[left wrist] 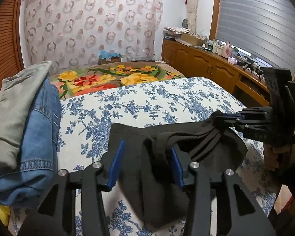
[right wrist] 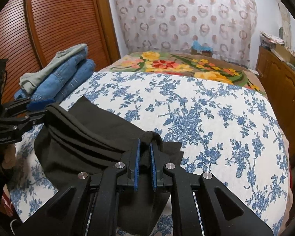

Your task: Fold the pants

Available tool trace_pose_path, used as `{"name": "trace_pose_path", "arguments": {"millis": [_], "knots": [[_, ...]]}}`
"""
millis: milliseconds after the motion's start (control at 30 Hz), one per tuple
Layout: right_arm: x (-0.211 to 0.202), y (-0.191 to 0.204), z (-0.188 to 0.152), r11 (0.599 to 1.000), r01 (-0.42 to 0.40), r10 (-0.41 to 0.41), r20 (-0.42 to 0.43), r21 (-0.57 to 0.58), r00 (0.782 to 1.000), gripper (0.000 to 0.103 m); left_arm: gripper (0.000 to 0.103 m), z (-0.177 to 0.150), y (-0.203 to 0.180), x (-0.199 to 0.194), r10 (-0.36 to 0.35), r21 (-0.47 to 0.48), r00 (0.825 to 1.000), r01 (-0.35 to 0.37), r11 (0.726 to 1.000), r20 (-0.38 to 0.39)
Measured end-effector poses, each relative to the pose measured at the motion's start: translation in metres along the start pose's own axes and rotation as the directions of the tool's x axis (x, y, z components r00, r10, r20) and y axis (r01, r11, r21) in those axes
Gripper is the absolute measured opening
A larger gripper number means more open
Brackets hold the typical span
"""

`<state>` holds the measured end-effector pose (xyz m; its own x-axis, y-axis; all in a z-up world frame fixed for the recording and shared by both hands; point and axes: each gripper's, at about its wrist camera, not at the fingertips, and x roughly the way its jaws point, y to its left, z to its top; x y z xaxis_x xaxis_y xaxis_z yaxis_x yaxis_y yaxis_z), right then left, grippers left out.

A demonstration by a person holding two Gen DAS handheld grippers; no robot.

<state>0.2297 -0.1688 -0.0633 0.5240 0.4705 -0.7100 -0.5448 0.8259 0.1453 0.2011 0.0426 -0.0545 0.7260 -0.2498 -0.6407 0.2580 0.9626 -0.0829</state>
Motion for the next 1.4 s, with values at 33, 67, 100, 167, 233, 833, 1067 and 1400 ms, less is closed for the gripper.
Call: {"name": "trace_pose_path", "arguments": {"millis": [33,67,100,167,233,833,1067,1400], "knots": [[0.001,0.0,0.001,1.0,-0.002,0.002,-0.001,0.002,1.0,0.007,0.044,-0.001,0.0,-0.001,0.004,0.002,1.0,-0.004,1.0,0.003],[0.001,-0.001,0.001,1.0,-0.004,0.004,0.0,0.002,1.0,0.007,0.044,-0.001,0.0,-0.003,0.004,0.001,1.0,-0.004,1.0,0.007],[0.001,0.0,0.001,1.0,-0.005,0.005,0.002,0.002,1.0,0.007,0.044,-0.001,0.0,-0.004,0.001,-0.001,1.0,-0.001,1.0,0.012],[0.001,0.0,0.003,1.0,-0.005,0.005,0.006,-0.001,1.0,0.007,0.044,-0.001,0.0,-0.007,-0.003,-0.005,1.0,0.003,1.0,0.022],[0.003,0.0,0.004,1.0,-0.005,0.005,0.005,-0.006,1.0,0.007,0.044,0.001,-0.001,-0.008,-0.009,-0.005,1.0,0.009,1.0,0.026],[-0.002,-0.003,0.009,0.999,0.053,-0.053,0.019,0.012,0.998,0.017,0.045,0.002,-0.002,-0.004,-0.043,0.005,0.999,0.043,0.999,-0.028],[-0.022,-0.012,0.001,0.998,0.053,-0.053,0.012,-0.026,0.999,0.026,0.045,-0.016,0.019,-0.008,-0.016,-0.019,0.998,0.015,1.0,-0.063],[-0.003,-0.005,-0.01,0.991,-0.014,0.003,-0.078,-0.135,0.997,0.026,0.045,-0.008,0.002,0.017,0.014,0.044,0.993,-0.009,0.999,-0.115]]}}
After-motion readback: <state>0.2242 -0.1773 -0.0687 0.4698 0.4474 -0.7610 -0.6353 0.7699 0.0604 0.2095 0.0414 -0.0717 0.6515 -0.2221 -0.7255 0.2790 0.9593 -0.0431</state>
